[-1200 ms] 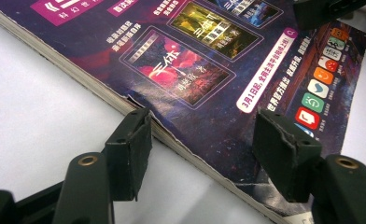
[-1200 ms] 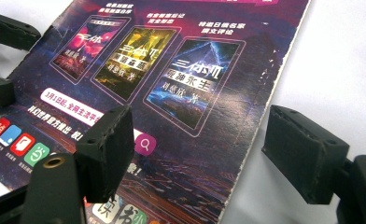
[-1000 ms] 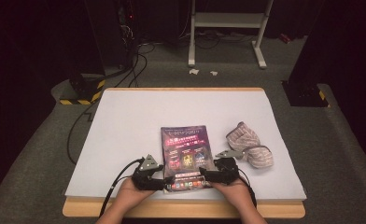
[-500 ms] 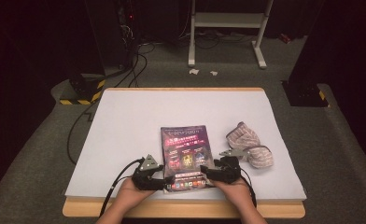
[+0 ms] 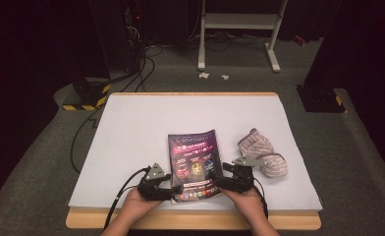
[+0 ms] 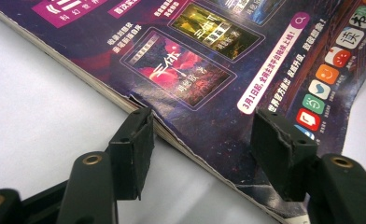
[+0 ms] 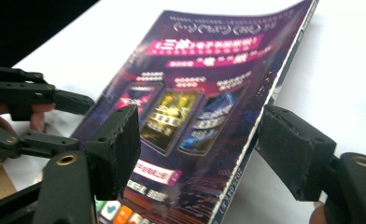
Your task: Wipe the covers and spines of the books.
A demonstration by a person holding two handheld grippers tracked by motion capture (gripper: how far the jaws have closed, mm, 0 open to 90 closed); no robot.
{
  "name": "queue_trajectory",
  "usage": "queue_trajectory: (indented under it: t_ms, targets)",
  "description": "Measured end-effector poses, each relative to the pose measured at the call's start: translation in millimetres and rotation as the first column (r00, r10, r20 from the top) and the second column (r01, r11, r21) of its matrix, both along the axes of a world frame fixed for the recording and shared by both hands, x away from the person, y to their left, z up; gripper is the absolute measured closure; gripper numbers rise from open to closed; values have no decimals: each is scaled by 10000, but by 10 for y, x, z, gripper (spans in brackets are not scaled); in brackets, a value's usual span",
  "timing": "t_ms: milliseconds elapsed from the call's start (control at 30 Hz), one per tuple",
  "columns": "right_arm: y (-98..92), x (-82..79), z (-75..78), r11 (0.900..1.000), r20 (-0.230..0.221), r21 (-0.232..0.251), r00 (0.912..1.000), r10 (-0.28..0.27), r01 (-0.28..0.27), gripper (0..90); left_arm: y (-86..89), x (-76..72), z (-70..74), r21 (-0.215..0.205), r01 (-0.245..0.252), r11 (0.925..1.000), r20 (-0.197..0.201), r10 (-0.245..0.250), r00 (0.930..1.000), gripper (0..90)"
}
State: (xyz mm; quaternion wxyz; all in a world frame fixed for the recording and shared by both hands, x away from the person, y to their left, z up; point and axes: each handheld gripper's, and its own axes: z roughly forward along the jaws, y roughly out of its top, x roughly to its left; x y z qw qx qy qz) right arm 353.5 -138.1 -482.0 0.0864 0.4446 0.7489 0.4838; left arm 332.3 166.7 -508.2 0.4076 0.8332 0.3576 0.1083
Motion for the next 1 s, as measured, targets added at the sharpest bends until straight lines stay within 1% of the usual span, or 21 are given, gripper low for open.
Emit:
queue_trajectory:
  t_ms: [133, 233, 300, 333, 367, 400, 433, 467, 533, 567, 667, 733, 833, 867, 933, 1000]
  targets:
    - [74, -49, 51, 9992, 243, 278, 9993, 274, -281, 304, 16, -2, 0, -40, -64, 10000, 0, 64, 10000, 407]
    - [141, -84, 83, 9993, 406, 143, 9986, 334, -341, 303, 23, -5, 0, -51, -88, 9999, -12, 88, 10000, 409]
    - [170, -96, 92, 9991, 409, 139, 9984, 390, -396, 303, 28, -5, -1, -76, -106, 9999, -37, 106, 9999, 410]
    - [182, -99, 91, 9987, 379, 99, 9980, 499, -503, 313, 35, -3, 0, -63, -89, 9999, -50, 89, 9999, 410]
    - [208, -102, 76, 9974, 143, 77, 9973, 721, -722, 310, 38, -2, 0, -51, -84, 10000, -39, 83, 10000, 412]
    - [229, -110, 66, 9972, 135, -27, 9971, 746, -746, 311, 41, -1, 1, -55, -74, 10000, -50, 74, 10000, 413]
    - [256, -129, 60, 9973, 351, -279, 9970, 683, -674, 315, 41, -1, 1, -52, -73, 10000, -51, 73, 10000, 413]
    - [264, -136, 62, 9972, 394, -333, 9969, 678, -665, 317, 42, 0, 1, -58, -80, 10000, -53, 80, 10000, 413]
    - [266, -134, 72, 9970, 253, -148, 9967, 769, -765, 324, 44, 0, -1, -81, -98, 9999, -59, 98, 9999, 413]
    - [275, -140, 73, 9965, 253, -186, 9963, 816, -811, 328, 46, 1, -1, -111, -107, 9999, -82, 106, 9999, 414]
    - [329, -175, 55, 9938, 356, -534, 9944, 996, -976, 331, 48, 3, -1, -131, -117, 9998, -93, 116, 9999, 417]
    - [368, -196, 44, 9920, 366, -656, 9932, 1108, -1082, 338, 50, 3, -1, -150, -133, 9998, -96, 132, 9999, 418]
    - [419, -225, 36, 9899, 576, -967, 9923, 1096, -1037, 368, 54, 4, -2, -186, -144, 9997, -126, 142, 9998, 418]
    - [423, -230, 38, 9902, 637, -1006, 9926, 1034, -967, 379, 58, 7, -2, -209, -157, 9997, -150, 154, 9998, 419]
    - [402, -229, 49, 9920, 800, -955, 9927, 902, -824, 402, 64, 11, -1, -236, -156, 9996, -170, 152, 9997, 423]
    - [369, -217, 55, 9931, 837, -894, 9930, 835, -759, 434, 65, 12, -1, -230, -144, 9996, -163, 140, 9998, 424]
